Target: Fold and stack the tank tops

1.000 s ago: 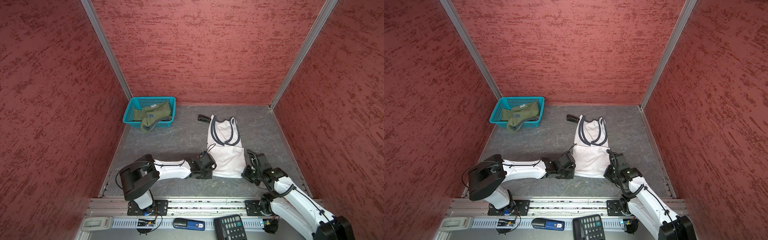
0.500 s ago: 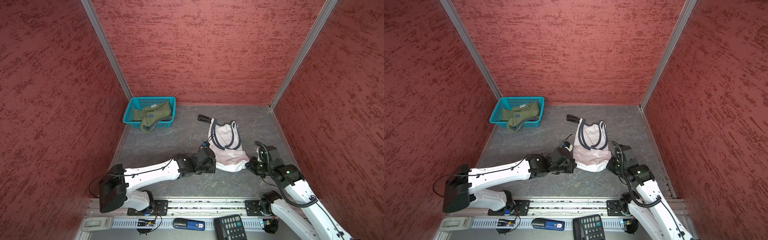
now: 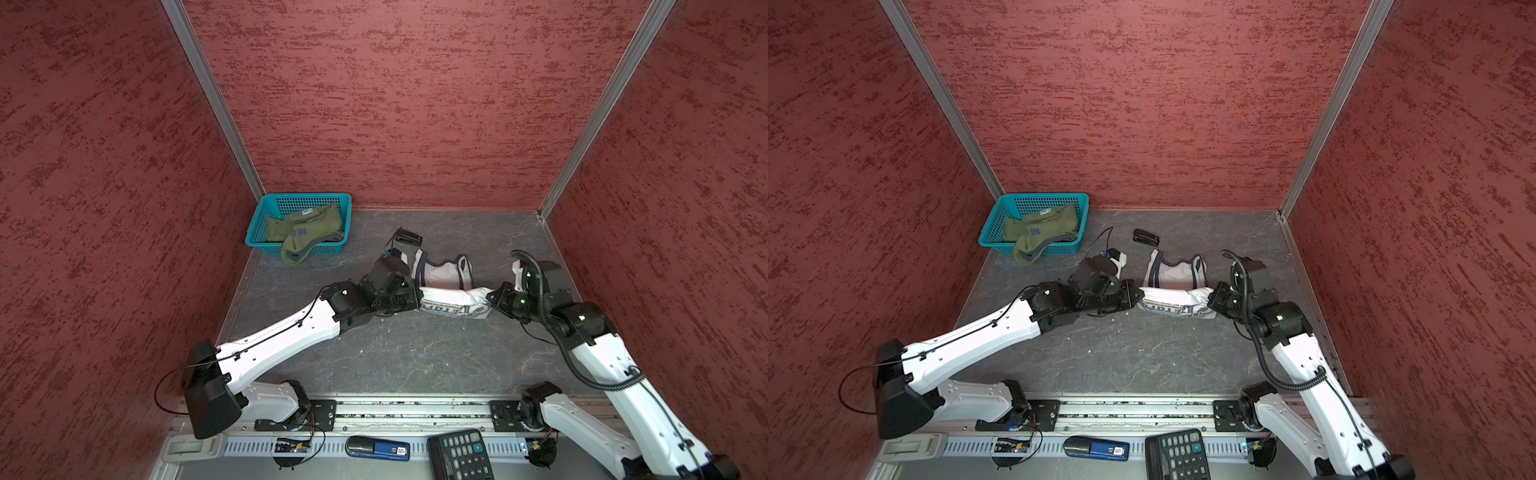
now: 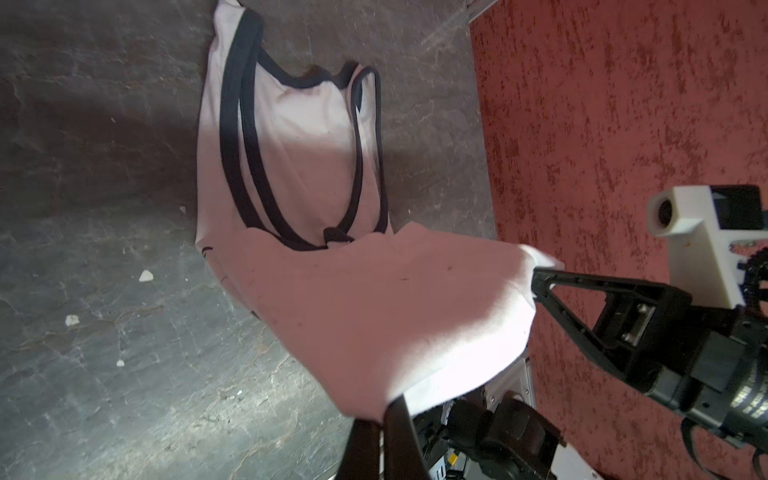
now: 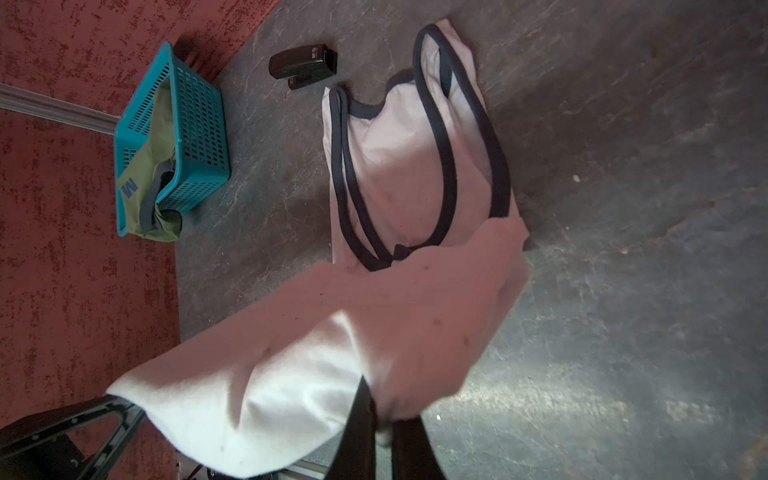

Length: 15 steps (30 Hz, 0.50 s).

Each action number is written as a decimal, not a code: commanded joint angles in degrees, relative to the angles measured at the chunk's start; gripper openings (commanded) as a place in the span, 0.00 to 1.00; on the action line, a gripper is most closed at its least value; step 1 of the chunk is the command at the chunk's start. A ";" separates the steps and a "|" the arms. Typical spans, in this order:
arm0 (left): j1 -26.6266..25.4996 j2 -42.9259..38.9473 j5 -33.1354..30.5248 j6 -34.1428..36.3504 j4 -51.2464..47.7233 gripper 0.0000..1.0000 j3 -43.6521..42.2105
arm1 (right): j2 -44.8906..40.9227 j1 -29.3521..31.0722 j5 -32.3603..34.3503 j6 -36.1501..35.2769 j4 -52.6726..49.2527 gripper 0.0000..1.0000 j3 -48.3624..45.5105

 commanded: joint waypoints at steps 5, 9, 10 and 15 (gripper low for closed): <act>8.21 9.44 8.53 0.38 2.92 0.00 9.08 | 13.26 -3.85 -4.55 -5.41 11.64 0.08 8.84; 11.68 15.04 10.15 0.58 2.52 0.00 14.75 | 18.88 -7.70 -8.20 -6.18 14.89 0.08 11.63; 12.44 16.46 10.96 0.59 2.92 0.00 15.84 | 19.96 -8.47 -8.85 -6.35 15.63 0.08 11.96; 15.52 23.35 12.98 0.02 3.75 0.01 20.75 | 26.10 -12.26 -12.80 -6.28 20.06 0.08 12.47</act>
